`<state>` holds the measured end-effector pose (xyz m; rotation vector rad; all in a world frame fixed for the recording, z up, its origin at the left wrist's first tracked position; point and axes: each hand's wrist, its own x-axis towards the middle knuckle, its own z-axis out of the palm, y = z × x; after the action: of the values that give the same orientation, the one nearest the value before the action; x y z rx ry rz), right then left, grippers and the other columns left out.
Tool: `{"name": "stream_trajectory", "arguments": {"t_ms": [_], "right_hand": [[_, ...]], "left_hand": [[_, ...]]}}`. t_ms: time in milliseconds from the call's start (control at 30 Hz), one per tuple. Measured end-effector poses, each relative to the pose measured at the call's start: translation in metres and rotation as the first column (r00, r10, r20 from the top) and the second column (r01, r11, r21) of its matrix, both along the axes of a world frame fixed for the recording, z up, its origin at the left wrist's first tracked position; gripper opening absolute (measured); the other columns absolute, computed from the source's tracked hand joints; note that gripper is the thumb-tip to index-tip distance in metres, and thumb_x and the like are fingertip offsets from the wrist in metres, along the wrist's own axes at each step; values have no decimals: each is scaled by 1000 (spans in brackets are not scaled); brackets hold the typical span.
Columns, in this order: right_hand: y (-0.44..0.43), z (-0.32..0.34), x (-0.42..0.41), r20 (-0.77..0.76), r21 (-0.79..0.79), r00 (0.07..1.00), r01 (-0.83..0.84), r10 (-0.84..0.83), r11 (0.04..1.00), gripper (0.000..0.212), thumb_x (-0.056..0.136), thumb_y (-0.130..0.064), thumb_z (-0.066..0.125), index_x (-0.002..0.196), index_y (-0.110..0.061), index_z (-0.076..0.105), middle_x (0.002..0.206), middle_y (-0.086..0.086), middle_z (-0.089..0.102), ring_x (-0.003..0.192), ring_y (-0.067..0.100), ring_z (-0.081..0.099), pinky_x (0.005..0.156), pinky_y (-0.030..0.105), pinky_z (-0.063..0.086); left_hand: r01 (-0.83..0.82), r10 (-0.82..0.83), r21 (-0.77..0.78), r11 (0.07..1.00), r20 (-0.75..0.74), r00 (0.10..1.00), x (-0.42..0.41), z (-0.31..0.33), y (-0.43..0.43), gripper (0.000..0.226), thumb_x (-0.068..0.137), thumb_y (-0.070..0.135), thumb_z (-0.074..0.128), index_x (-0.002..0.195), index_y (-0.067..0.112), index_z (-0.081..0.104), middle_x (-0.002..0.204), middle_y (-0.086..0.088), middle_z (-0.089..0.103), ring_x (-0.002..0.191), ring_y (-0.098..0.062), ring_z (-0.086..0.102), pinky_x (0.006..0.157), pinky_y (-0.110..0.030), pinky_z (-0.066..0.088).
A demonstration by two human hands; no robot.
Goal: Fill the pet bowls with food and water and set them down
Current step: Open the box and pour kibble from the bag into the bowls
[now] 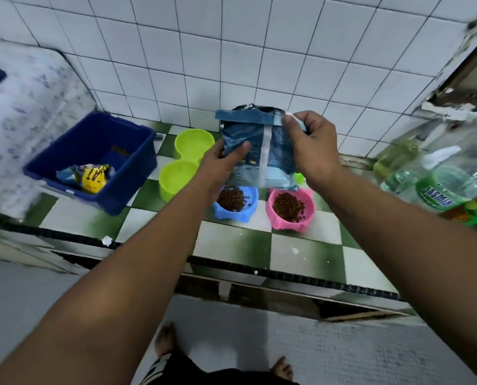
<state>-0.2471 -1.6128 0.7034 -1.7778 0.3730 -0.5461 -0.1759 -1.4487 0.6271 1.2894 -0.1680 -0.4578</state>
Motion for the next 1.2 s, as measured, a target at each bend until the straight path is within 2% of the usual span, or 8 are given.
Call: {"name": "stream_trajectory", "arguments": {"t_ms": [133, 333, 467, 633, 867, 1000, 1067, 1200], "right_hand": [[44, 9, 28, 36, -15, 998, 49, -48, 999, 16, 90, -31, 68, 78, -21, 65, 72, -2, 67, 65, 12, 60, 63, 33, 52], [108, 13, 73, 71, -24, 995, 71, -69, 997, 17, 91, -28, 68, 77, -19, 64, 69, -3, 63, 64, 8, 56, 62, 28, 50], [148, 14, 110, 59, -104, 998, 21, -15, 994, 17, 91, -32, 68, 79, -20, 65, 71, -4, 64, 65, 8, 57, 64, 29, 51], [196, 9, 160, 46, -208, 995, -72, 83, 976, 16, 89, -33, 67, 82, -19, 68, 76, -6, 68, 72, 12, 64, 71, 32, 56], [252, -8, 211, 16, -217, 974, -219, 228, 951, 15, 90, -31, 68, 86, -16, 67, 73, -8, 61, 63, 5, 54, 60, 25, 46], [275, -28, 230, -81, -305, 966, -257, 244, 917, 14, 89, -31, 70, 87, -17, 68, 68, -15, 58, 57, -6, 50, 56, 12, 37], [282, -40, 236, -133, -345, 961, -274, 243, 898, 11, 89, -30, 71, 85, -21, 67, 68, -18, 57, 57, -9, 50, 54, 6, 31], [288, -66, 238, -207, -377, 946, -311, 248, 872, 6, 87, -28, 71, 84, -25, 67, 78, -13, 65, 62, -5, 52, 63, 18, 39]], "left_hand": [[58, -59, 32, 998, 39, 997, 36, 17, 42, 18, 96, 21, 69, 113, 22, 66, 103, 7, 75, 89, -11, 73, 68, -29, 59], [80, -88, 88, 993, 85, 993, 86, 40, 111, 22, 95, 17, 71, 116, 16, 66, 111, -7, 75, 93, -21, 73, 70, -32, 60], [21, -31, 106, 994, 92, 995, 118, 43, 157, 14, 95, 11, 69, 108, 14, 66, 101, -4, 76, 84, -18, 75, 67, -31, 60], [-103, 40, 261, 960, 236, 971, 168, 47, 212, 27, 88, 7, 76, 114, 13, 69, 110, -2, 77, 102, -20, 74, 93, -46, 59], [-192, 71, 354, 915, 326, 943, 222, 40, 286, 32, 84, 5, 80, 114, 13, 71, 106, -1, 77, 98, -16, 73, 86, -33, 60], [-213, 112, 382, 899, 270, 956, 234, 19, 300, 27, 85, -2, 76, 105, 16, 70, 96, 5, 75, 83, -5, 73, 74, -24, 59], [-218, 136, 398, 891, 224, 965, 238, 4, 303, 27, 82, -2, 76, 102, 15, 70, 94, 1, 75, 85, -11, 73, 78, -31, 61], [-222, 173, 399, 890, 154, 973, 238, -27, 304, 27, 78, -4, 75, 102, 7, 72, 95, -6, 77, 87, -22, 73, 79, -40, 60]]}}
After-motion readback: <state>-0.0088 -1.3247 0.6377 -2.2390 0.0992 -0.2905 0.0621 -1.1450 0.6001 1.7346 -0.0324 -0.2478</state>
